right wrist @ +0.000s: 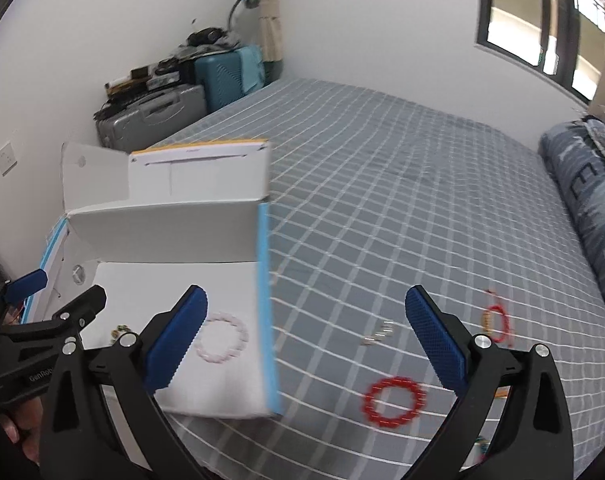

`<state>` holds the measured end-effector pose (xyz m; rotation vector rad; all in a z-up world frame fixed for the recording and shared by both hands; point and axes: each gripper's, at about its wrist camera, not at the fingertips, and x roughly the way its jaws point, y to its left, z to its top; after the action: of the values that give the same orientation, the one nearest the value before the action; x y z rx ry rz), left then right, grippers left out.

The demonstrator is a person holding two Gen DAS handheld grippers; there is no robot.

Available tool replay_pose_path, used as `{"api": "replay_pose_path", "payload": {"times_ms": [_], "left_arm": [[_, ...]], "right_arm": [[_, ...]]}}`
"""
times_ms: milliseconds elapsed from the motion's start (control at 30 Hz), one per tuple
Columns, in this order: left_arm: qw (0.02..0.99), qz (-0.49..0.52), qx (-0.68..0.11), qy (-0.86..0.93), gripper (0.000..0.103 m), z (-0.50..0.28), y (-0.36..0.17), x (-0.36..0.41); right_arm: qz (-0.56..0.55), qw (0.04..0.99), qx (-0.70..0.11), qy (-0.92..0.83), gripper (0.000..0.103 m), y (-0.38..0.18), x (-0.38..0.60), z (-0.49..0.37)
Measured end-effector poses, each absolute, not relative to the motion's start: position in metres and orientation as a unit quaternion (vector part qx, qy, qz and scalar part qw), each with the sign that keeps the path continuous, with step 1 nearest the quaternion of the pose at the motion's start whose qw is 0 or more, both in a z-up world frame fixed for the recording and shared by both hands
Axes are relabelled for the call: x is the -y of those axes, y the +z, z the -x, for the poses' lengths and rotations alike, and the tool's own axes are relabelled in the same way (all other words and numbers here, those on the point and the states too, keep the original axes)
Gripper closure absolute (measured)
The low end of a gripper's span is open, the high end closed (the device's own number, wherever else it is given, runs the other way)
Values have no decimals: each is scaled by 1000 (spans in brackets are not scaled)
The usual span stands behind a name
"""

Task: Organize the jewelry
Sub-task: 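Move both tools back over the bed toward the remaining bracelets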

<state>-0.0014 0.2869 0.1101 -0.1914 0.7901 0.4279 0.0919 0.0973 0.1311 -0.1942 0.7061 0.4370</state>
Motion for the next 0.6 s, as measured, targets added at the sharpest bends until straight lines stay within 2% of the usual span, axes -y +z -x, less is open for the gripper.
{"api": "replay_pose_path", "payload": {"times_ms": [267, 600], "left_arm": [[916, 71, -369, 141, 6, -27, 126, -204], [919, 34, -389, 55, 6, -65, 100, -93]], "right_arm": [[83, 926, -339, 145, 8, 140, 8, -103], [53, 927, -366, 67, 8, 107, 133, -106]]}}
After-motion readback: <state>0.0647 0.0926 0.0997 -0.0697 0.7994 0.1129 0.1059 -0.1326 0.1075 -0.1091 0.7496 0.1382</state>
